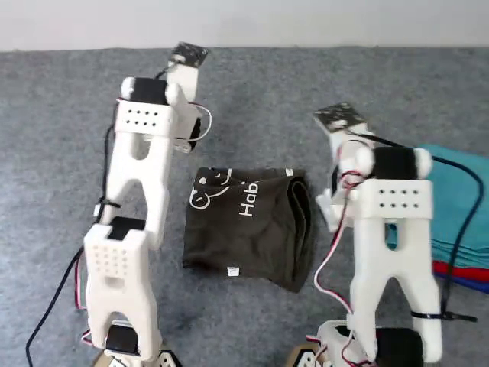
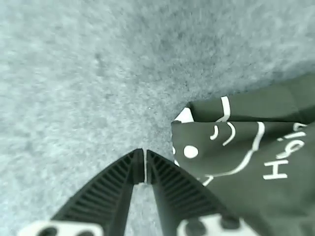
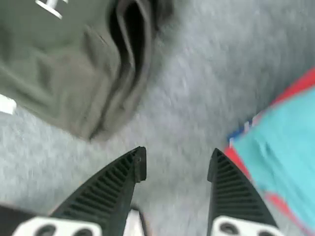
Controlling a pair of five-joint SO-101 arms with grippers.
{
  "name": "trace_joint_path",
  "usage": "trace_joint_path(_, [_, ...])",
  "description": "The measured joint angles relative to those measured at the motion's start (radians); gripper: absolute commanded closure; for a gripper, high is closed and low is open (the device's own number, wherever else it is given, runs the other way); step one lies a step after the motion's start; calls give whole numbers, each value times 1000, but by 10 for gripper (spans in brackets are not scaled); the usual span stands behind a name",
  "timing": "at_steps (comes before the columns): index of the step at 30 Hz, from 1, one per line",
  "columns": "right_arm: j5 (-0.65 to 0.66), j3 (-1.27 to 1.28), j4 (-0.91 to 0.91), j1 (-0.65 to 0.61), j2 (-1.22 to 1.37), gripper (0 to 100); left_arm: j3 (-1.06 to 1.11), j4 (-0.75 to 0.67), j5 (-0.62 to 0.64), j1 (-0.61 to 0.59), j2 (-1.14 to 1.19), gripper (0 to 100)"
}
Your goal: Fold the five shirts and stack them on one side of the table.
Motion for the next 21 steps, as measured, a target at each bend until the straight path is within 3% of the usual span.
trace_joint_path(9, [-8,-23,-158,-230,213,981,341,0,0,-184,-299,986])
trace_joint_path(14, [-8,-124,-166,-319,336,990,462,0,0,-296,-413,986])
trace_joint_path(21, [52,-135,-215,-267,542,990,529,2,0,-368,-489,986])
